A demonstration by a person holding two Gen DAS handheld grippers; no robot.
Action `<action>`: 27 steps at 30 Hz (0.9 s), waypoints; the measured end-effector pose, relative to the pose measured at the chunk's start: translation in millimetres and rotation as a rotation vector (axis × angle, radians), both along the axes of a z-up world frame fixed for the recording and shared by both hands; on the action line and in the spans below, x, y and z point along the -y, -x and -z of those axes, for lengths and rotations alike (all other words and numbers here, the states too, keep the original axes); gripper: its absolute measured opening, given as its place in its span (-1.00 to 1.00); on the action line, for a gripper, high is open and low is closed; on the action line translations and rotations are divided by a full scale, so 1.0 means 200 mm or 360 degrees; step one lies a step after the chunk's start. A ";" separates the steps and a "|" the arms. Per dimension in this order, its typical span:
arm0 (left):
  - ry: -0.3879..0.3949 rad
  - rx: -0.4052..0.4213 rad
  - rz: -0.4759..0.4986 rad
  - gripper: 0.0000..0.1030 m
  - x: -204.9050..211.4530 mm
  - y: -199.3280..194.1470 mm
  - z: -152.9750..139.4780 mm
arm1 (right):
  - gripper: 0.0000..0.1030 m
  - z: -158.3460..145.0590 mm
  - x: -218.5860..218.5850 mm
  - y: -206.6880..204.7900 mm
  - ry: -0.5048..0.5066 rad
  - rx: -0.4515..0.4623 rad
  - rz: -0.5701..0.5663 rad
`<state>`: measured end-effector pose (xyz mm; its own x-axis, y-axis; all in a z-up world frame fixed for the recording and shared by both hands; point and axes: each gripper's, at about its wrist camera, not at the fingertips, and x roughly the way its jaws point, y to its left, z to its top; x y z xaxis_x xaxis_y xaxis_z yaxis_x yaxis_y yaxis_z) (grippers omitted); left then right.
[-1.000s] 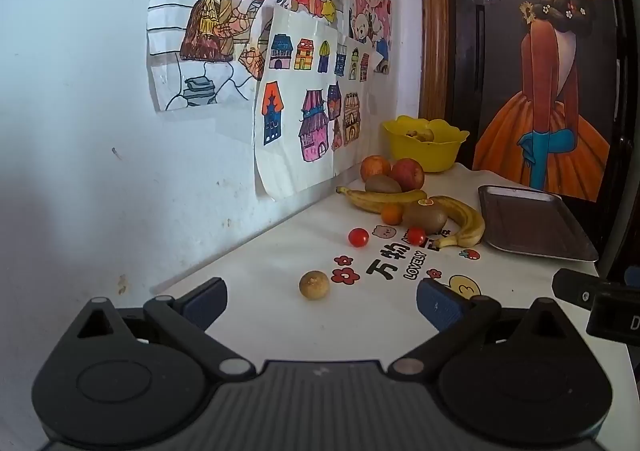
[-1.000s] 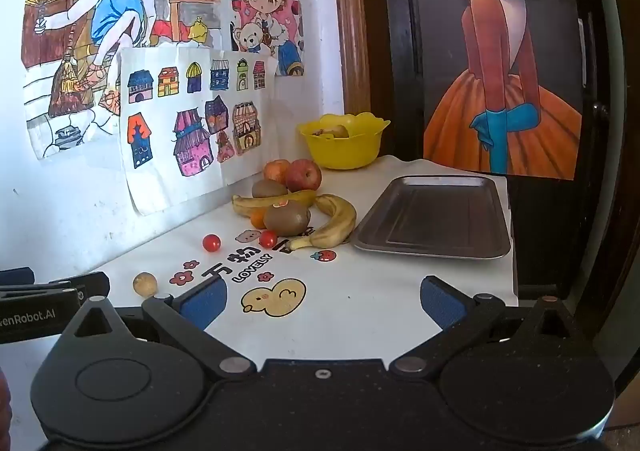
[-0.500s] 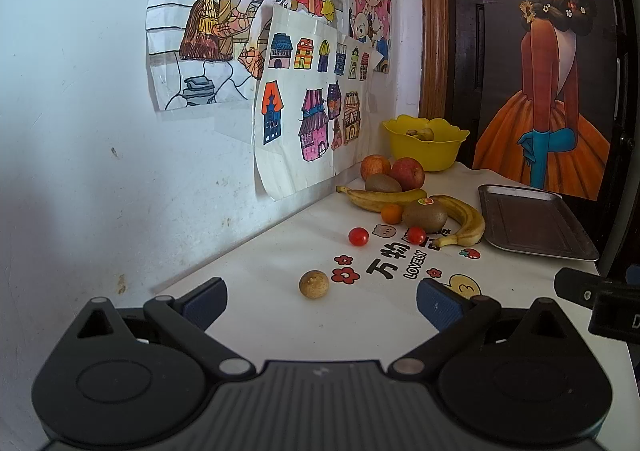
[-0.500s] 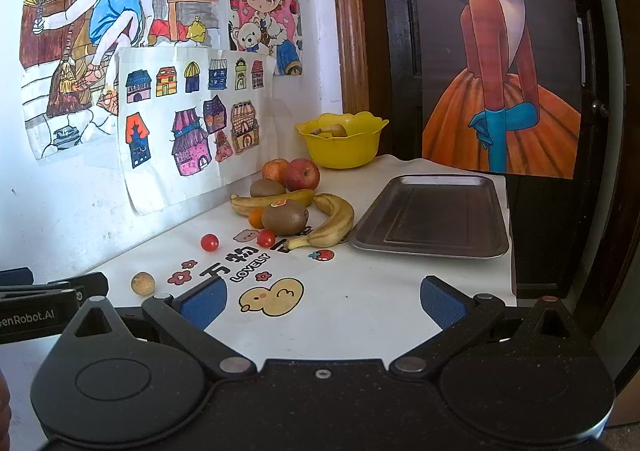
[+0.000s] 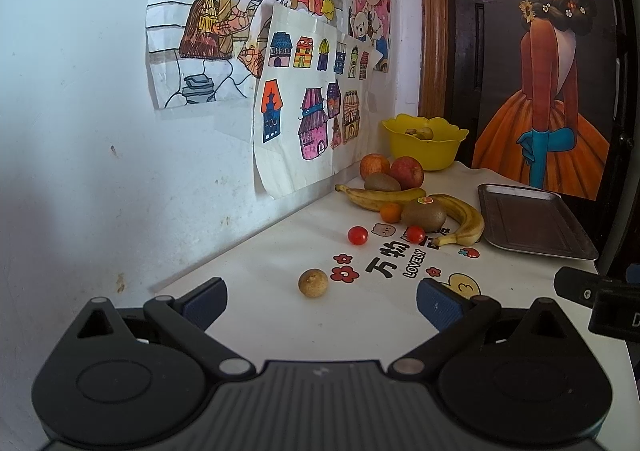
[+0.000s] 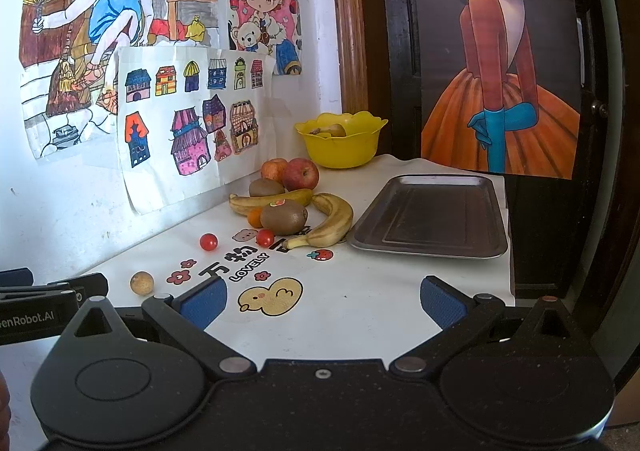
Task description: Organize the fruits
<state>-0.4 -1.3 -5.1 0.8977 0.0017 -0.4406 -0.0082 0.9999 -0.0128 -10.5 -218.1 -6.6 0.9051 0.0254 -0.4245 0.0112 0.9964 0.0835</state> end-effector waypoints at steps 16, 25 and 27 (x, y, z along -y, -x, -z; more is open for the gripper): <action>0.0001 -0.0003 0.0000 0.99 0.02 -0.01 0.00 | 0.99 0.00 0.00 0.00 0.0000 -0.0001 0.0001; 0.0006 -0.0008 0.0000 0.99 0.02 -0.01 0.01 | 0.99 -0.01 -0.02 0.00 0.0001 0.0004 0.0004; 0.0009 -0.0010 0.0001 0.99 0.02 0.00 0.02 | 0.99 0.00 -0.03 -0.01 0.0002 0.0006 0.0004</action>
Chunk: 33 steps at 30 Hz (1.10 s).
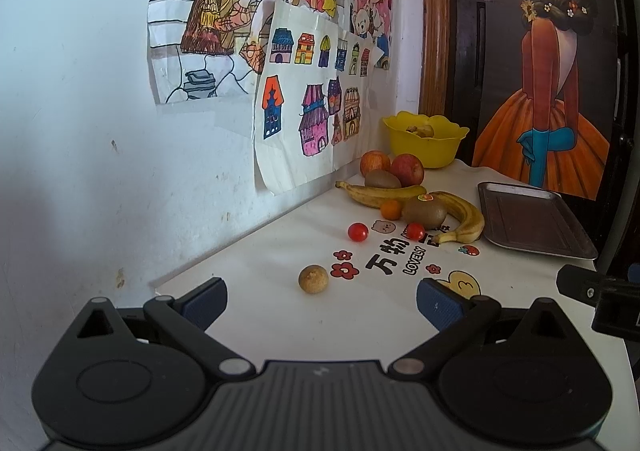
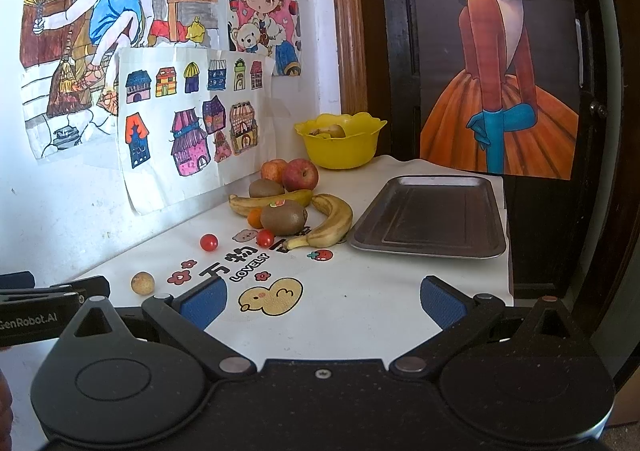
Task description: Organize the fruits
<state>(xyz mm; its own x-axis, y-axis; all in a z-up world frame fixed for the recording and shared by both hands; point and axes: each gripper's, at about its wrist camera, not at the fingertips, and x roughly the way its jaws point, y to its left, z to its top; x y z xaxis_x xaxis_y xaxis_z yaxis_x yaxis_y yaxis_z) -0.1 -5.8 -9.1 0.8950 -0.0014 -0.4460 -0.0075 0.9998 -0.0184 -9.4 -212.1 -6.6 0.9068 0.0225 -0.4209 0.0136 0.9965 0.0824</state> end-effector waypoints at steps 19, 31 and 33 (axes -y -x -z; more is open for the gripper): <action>-0.0065 0.0127 0.0166 0.99 -0.26 -0.07 -0.23 | 0.99 -0.50 -0.09 0.01 -0.0364 0.0218 -0.0185; -0.0040 -0.0045 0.0196 0.99 -0.30 -0.29 -0.02 | 0.99 -0.39 -0.26 -0.52 -0.0238 0.0157 -0.0626; -0.0042 -0.0085 0.0210 0.99 -0.28 -0.33 0.04 | 0.99 -0.29 -0.26 -0.61 -0.0200 0.0109 -0.0680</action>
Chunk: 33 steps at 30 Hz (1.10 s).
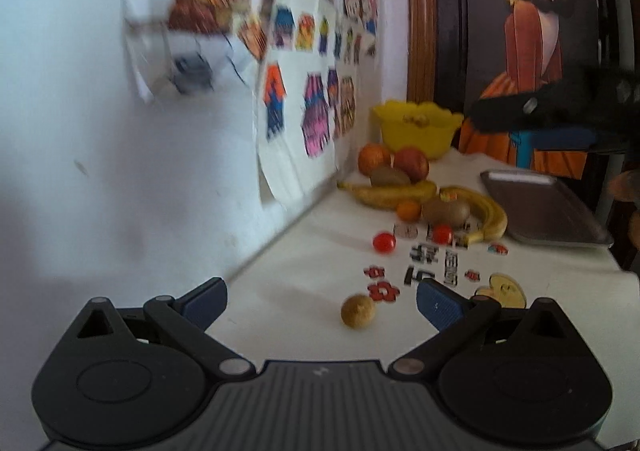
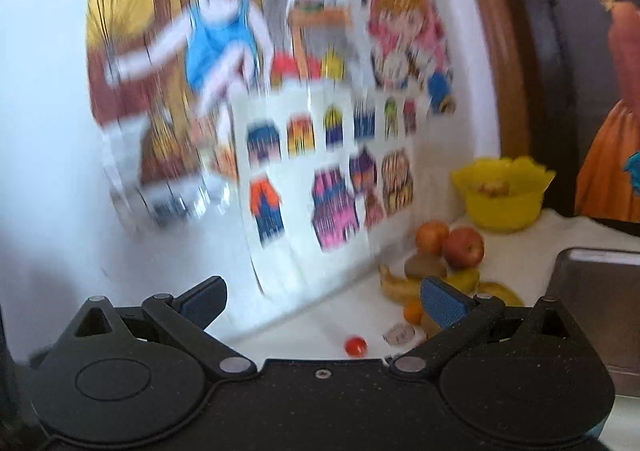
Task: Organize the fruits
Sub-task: 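Grasp the small tan round fruit with the left tool while the right tool grasps a cherry tomato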
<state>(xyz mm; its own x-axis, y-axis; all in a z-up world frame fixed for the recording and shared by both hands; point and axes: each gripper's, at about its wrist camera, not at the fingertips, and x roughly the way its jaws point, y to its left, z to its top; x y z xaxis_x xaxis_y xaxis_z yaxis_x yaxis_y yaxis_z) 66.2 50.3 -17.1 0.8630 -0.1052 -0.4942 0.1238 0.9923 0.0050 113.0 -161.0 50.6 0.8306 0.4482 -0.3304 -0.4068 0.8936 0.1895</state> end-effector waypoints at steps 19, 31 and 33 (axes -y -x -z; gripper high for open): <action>-0.0017 -0.0186 -0.0074 0.67 0.07 -0.24 0.24 | 0.63 0.54 -0.06 -0.58 0.0240 -0.0245 -0.0302; -0.0020 -0.0178 -0.0052 -0.06 0.11 -0.29 0.23 | -0.03 0.62 -0.15 -0.68 0.0316 -0.0315 -0.0379; -0.0016 -0.0176 -0.0063 -0.15 0.12 -0.29 0.23 | -0.08 0.63 -0.16 -0.69 0.0333 -0.0332 -0.0387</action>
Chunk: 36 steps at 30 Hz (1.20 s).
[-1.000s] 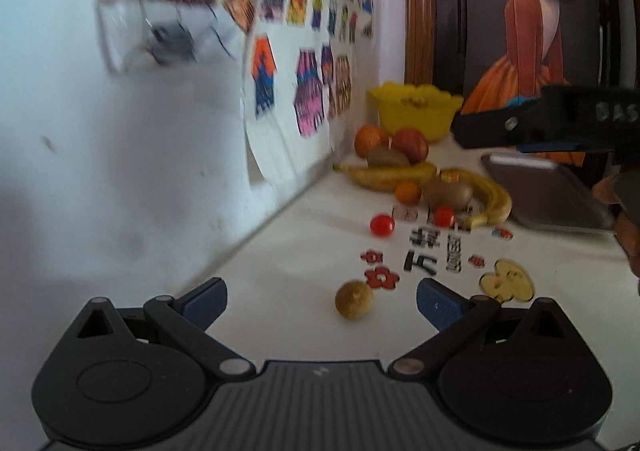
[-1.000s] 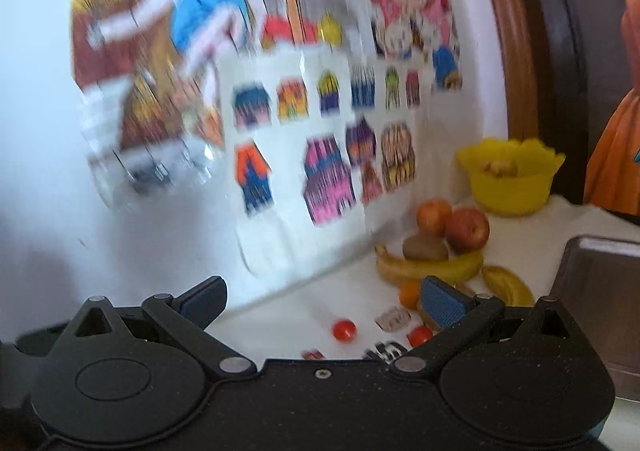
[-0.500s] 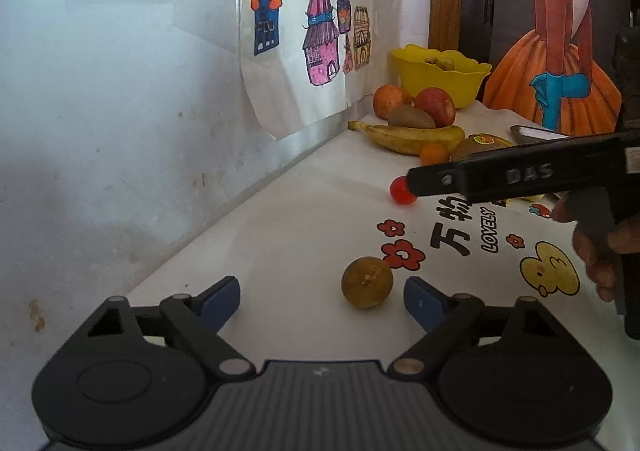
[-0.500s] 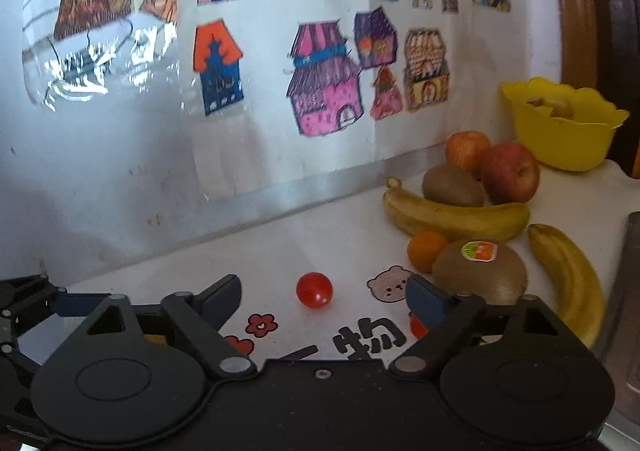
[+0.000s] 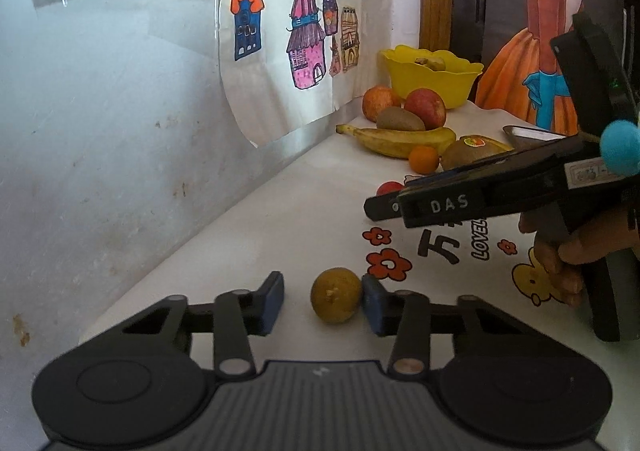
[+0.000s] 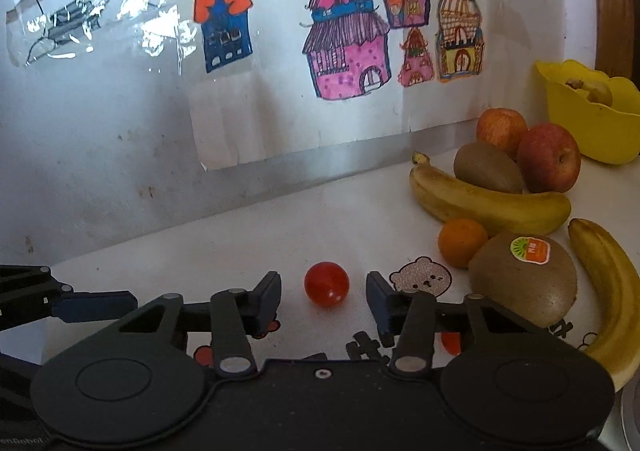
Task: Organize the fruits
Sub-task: 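Grasp the small tan round fruit with the left tool while the right tool grasps a cherry tomato, then carry both fruits over the metal tray and open both tools to release them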
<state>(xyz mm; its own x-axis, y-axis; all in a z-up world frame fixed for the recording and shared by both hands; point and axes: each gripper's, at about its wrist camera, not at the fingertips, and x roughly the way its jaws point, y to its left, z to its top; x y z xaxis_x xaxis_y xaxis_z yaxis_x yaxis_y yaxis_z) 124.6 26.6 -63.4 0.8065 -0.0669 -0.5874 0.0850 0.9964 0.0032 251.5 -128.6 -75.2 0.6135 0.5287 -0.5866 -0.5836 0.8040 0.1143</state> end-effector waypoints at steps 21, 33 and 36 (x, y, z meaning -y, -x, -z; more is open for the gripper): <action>-0.0022 -0.0019 -0.0044 -0.44 0.08 -0.03 -0.01 | -0.50 -0.04 0.08 0.12 -0.0007 -0.0016 0.0048; -0.0009 0.0082 0.0113 -0.44 0.31 -0.07 -0.17 | -0.50 -0.22 0.39 0.38 -0.0069 0.0089 0.0272; 0.0027 0.0124 0.0171 -0.44 0.40 -0.12 -0.24 | -0.50 -0.27 0.54 0.42 -0.0086 0.0141 0.0372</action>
<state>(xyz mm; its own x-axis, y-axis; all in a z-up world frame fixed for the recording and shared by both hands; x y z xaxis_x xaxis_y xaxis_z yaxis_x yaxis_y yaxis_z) 148.1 -53.2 -15.3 0.8373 -0.1649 -0.5213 0.1915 0.9815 -0.0028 167.1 -236.6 -20.8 0.7707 0.3955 -0.4995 -0.3920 0.9124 0.1176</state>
